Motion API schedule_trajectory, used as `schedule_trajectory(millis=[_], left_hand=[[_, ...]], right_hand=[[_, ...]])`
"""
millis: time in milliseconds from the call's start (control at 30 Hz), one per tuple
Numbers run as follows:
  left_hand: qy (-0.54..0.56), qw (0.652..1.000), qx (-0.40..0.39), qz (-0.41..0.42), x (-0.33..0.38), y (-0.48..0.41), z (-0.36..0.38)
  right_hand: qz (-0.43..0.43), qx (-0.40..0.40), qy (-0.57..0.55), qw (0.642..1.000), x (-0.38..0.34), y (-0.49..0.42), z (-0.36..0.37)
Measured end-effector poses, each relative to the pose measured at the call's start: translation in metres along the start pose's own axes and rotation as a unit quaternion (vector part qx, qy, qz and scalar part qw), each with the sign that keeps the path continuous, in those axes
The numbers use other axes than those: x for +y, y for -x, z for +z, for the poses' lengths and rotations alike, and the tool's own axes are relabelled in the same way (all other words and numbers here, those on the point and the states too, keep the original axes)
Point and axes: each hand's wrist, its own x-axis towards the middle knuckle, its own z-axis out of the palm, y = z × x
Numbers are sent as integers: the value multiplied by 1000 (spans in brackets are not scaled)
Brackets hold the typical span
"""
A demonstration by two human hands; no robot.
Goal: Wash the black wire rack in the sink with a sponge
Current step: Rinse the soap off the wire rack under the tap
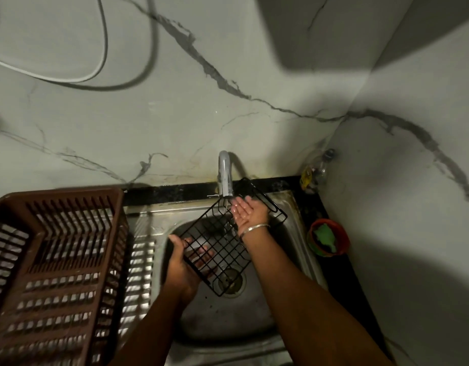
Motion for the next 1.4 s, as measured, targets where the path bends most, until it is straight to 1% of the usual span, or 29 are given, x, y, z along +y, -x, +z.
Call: schedule_trajectory(millis=[67,100,267,333,367,400,433,467,500,533,567,633,667,700,733,800,833,933,967,1000,1100,1200,1233,1300,1400], left_hand=[[11,1000,-1,11,-5,4,-5],[15,1000,2,17,-6,7,-7],[7,999,11,36,-9,14,-19],[3,999,7,37,-10,15,-24],[4,999,5,37,-11,17,-27],[6,999,1,36,-12,17,-29],[4,999,-3,34,-14,19,-30],[5,999,-7,31,-16,21,-31],[8,1000,-12,28,-17,24,-30],[7,999,-17,27,-19,27,-29],[3,999,-19,26,-21,29,-27],[10,999,-28,19,-22,33,-25],[14,999,-30,21,-22,35,-23],[19,999,-32,28,-22,35,-22],[25,999,-37,31,-23,36,-20],[24,998,-47,41,-24,39,-16],[20,997,-52,45,-26,41,-15],[22,997,-69,39,-36,45,-24],[19,996,-76,34,-37,46,-27],[8,995,-89,33,-37,48,-31],[-92,988,-126,15,-31,49,-37],[-187,975,-121,-4,-17,46,-38],[-217,968,-123,-12,-11,44,-36],[-246,958,-146,-24,1,42,-21],[-269,953,-136,20,13,37,8]], right_hand=[[8,-15,-8,1000,0,7,1],[17,-19,11,1000,0,12,2],[49,8,66,997,12,19,-6],[63,1,83,995,18,27,-9],[44,9,118,992,22,32,-8],[-2,32,188,982,28,33,-8],[-68,61,278,956,35,35,-10],[-136,77,378,912,41,37,-11],[-194,80,476,854,46,39,-13],[-226,77,567,789,51,43,-13],[-239,81,643,723,54,47,-14],[-252,95,745,611,55,54,-18],[-258,97,781,560,55,59,-19],[-261,95,806,522,58,63,-19],[-263,92,820,499,61,66,-18],[-258,89,833,482,65,72,-14],[-247,88,833,487,66,72,-11],[-180,71,822,535,56,71,1],[-165,70,821,542,53,69,3],[-161,68,825,537,52,68,2],[-191,57,853,482,46,63,-4],[-168,12,877,450,30,65,-6],[-160,-8,887,434,27,66,-7],[-148,-49,909,385,25,72,-10],[-166,-95,935,300,29,78,-15]])
